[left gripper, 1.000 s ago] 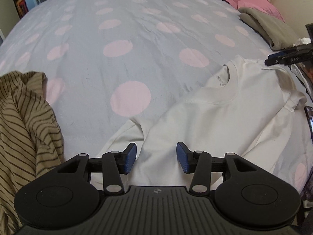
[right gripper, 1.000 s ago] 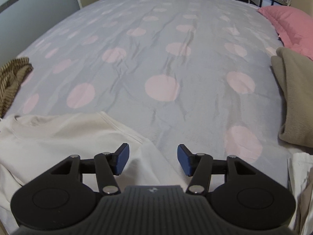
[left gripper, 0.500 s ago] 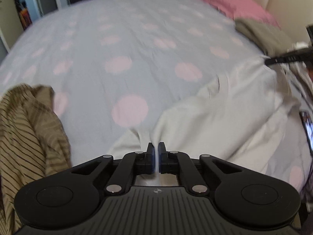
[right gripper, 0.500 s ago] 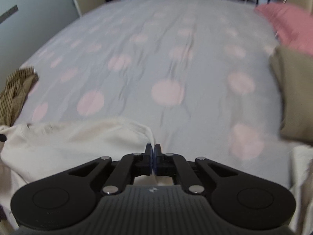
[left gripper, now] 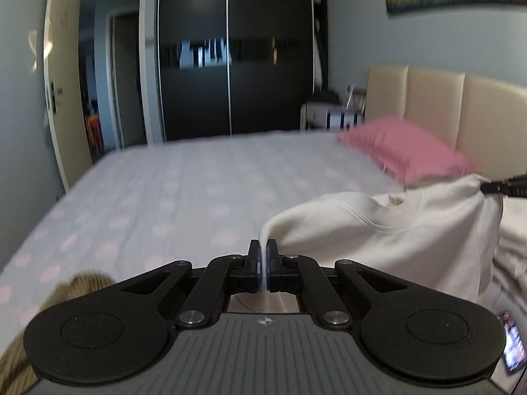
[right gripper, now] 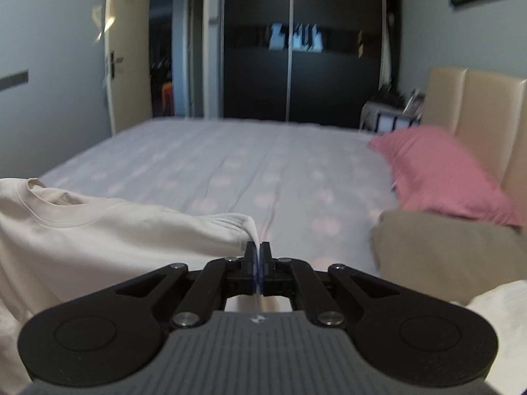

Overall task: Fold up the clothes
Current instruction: 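Grasp the shirt hem with both grippers and lift it high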

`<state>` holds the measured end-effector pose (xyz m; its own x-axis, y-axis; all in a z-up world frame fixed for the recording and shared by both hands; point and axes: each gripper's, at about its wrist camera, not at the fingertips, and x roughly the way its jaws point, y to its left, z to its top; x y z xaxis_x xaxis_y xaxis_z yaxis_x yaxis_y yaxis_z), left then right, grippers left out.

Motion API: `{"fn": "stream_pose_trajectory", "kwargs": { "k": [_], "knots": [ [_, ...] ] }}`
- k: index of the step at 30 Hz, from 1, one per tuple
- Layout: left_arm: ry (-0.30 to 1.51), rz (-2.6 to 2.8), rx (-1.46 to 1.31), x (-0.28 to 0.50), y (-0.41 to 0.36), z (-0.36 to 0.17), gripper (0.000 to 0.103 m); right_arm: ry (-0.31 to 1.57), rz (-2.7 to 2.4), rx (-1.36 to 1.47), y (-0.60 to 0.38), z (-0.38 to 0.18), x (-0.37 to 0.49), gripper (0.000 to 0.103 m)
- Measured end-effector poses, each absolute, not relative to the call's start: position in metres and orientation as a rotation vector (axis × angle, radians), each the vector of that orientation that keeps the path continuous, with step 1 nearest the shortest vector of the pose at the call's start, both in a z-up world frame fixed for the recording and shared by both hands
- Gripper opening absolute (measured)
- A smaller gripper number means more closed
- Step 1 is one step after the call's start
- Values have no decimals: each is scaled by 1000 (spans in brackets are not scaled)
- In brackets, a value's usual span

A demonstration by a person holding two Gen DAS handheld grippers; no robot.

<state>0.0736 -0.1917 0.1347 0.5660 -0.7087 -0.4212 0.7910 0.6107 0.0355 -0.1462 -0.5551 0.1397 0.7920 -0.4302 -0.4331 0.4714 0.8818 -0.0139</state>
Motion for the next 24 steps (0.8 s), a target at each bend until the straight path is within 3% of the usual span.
{"fn": "stream_pose_trajectory", "kwargs": {
  "k": [14,24],
  "knots": [
    [-126,-879,129,-21,-159,307,1,59,-574,-171,-490,297,-230,1],
    [-297,-922,83,-85,-124,355,1,-186,-621,-322,-430,373,-306,1]
  ]
}}
